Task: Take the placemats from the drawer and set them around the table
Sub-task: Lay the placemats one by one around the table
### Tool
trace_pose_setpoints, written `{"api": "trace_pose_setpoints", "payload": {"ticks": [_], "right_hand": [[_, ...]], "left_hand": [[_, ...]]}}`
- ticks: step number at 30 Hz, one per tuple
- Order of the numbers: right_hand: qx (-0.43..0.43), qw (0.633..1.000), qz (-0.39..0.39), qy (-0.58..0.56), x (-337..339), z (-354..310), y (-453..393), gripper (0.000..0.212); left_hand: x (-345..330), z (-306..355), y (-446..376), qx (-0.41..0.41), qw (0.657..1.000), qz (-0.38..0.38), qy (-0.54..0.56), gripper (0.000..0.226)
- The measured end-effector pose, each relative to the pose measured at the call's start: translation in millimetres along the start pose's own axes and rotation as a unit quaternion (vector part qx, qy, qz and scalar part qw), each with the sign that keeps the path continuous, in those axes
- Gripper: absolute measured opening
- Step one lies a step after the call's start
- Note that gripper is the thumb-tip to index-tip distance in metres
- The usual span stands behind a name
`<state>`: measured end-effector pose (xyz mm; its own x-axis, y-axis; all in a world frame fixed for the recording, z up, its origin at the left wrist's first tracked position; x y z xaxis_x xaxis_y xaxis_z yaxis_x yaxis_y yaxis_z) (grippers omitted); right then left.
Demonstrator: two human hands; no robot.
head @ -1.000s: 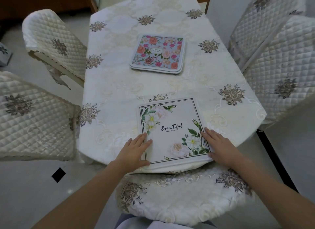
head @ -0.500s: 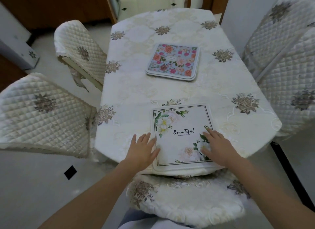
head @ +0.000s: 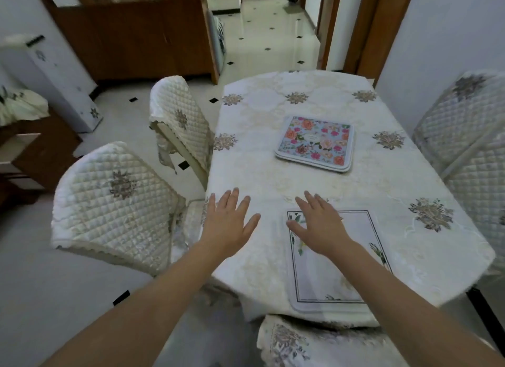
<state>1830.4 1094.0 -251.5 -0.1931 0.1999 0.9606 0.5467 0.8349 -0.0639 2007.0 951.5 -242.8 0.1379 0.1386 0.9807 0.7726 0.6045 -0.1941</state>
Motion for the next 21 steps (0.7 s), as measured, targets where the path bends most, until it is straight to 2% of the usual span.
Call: {"api": "trace_pose_setpoints", "payload": {"ticks": [10, 13, 16, 21], "right_hand": [[0.048, 0.997, 0.060, 0.016, 10.6, -165.9, -40.3, 0.069], [0.058, 0.996, 0.062, 0.009, 2.2, -214.2, -50.5, 0.069], [0.080, 0.995, 0.054, 0.004, -11.4, -265.7, -58.0, 0.069], [0.143, 0.988, 0.055, -0.014, -28.9, -347.1, -74.2, 0.071]], "left_hand": [[49.0, -140.4, 1.4, 0.035, 0.996, 0.077, 0.017, 0.078], [51.4, -186.2, 14.2, 0.057, 0.996, 0.058, 0.026, 0.081], [55.0, -234.4, 32.6, 0.092, 0.994, 0.047, 0.027, 0.076], [74.8, -306.1, 61.4, 0.169, 0.982, 0.080, 0.027, 0.068]]}}
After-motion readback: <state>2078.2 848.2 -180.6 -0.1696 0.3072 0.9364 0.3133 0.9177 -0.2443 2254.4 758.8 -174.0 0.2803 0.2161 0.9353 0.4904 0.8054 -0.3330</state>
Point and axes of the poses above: each hand's wrist, its own y-axis away from the middle knuckle, its own x-axis out of the back of the hand, z = x × y, the point moved 2 cm from there along -y, towards the middle knuckle, and after that the axes turned 13 degrees about z, right-handed, at the moved point
